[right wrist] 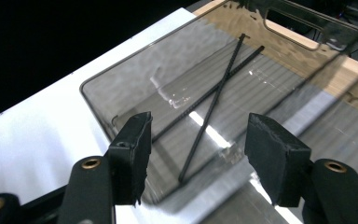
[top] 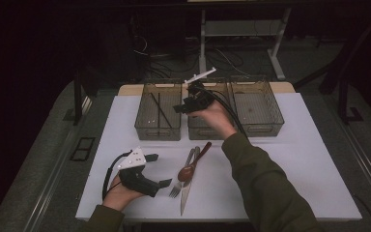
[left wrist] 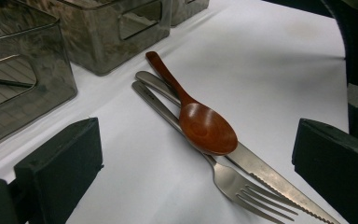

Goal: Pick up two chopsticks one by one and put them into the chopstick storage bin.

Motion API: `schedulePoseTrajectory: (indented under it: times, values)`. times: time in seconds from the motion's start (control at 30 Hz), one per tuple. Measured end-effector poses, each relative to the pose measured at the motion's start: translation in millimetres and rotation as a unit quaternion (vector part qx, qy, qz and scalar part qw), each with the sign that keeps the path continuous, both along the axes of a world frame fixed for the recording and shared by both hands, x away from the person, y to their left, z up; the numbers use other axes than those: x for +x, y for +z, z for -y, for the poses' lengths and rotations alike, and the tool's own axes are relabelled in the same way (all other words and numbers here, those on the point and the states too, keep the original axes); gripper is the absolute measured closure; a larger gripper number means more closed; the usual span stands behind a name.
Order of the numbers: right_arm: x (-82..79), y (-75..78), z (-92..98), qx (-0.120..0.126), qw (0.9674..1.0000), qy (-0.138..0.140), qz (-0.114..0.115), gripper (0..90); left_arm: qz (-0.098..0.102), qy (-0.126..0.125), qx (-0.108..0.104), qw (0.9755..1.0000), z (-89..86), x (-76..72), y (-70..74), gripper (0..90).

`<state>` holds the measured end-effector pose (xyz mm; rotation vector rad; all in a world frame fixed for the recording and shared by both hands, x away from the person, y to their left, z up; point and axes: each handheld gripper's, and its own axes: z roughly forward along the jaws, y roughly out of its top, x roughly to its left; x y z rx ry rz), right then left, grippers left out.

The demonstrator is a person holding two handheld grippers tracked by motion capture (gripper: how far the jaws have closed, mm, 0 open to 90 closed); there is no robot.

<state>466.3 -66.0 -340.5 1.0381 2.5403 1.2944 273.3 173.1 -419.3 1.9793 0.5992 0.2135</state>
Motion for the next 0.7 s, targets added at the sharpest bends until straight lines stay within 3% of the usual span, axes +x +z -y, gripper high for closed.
schedulePoseTrajectory:
  times: [0.7]
  values:
    - [-70.7, -8.3, 99.0, 0.030, 0.9986, 0.005, 0.042, 35.3, 0.000, 0.009, 0.009, 0.9999, 1.5, 1.5, -0.5, 0.8]
